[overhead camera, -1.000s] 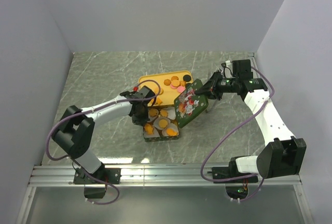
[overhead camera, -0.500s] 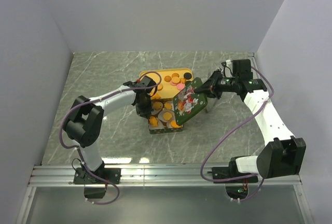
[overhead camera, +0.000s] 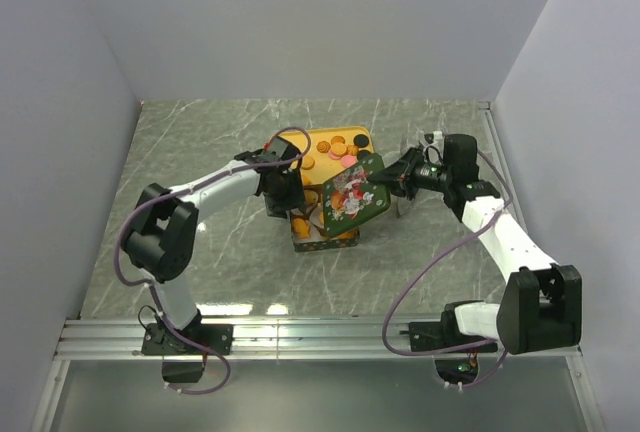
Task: Pack the cookies
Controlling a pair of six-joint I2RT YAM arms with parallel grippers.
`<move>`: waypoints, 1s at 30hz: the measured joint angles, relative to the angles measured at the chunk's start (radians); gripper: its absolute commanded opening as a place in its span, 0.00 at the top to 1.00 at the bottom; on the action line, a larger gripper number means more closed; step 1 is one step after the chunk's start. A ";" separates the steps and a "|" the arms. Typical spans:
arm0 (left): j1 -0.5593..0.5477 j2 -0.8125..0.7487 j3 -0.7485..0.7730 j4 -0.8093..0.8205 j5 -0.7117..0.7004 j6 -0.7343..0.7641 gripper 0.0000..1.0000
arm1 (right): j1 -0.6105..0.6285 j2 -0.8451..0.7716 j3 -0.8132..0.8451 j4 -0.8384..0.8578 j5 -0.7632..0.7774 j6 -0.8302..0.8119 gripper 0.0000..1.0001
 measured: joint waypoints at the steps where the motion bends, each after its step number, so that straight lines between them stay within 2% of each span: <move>1: 0.003 -0.021 -0.012 0.010 0.002 -0.001 0.36 | 0.000 -0.009 -0.024 0.035 0.001 0.016 1.00; 6: 0.047 -0.215 -0.109 0.045 0.002 0.003 0.26 | 0.008 -0.041 -0.147 0.265 0.010 0.122 1.00; 9: 0.086 -0.357 -0.182 0.092 0.006 0.007 0.16 | 0.025 -0.041 -0.203 0.390 0.026 0.170 1.00; 10: 0.103 -0.413 -0.217 0.120 0.015 0.008 0.07 | 0.038 -0.037 -0.219 0.431 0.035 0.182 1.00; 12: 0.134 -0.496 -0.282 0.174 0.041 0.011 0.01 | 0.063 -0.026 -0.235 0.494 0.050 0.197 1.00; 15: 0.174 -0.595 -0.399 0.273 0.117 0.010 0.01 | 0.109 0.014 -0.249 0.610 0.068 0.227 1.00; 19: 0.186 -0.626 -0.515 0.387 0.215 0.005 0.01 | 0.171 0.093 -0.248 0.726 0.090 0.258 1.00; 24: 0.209 -0.631 -0.616 0.506 0.321 -0.010 0.01 | 0.239 0.180 -0.216 0.749 0.120 0.257 1.00; 30: 0.233 -0.628 -0.669 0.642 0.401 -0.030 0.01 | 0.280 0.253 -0.198 0.799 0.144 0.260 1.00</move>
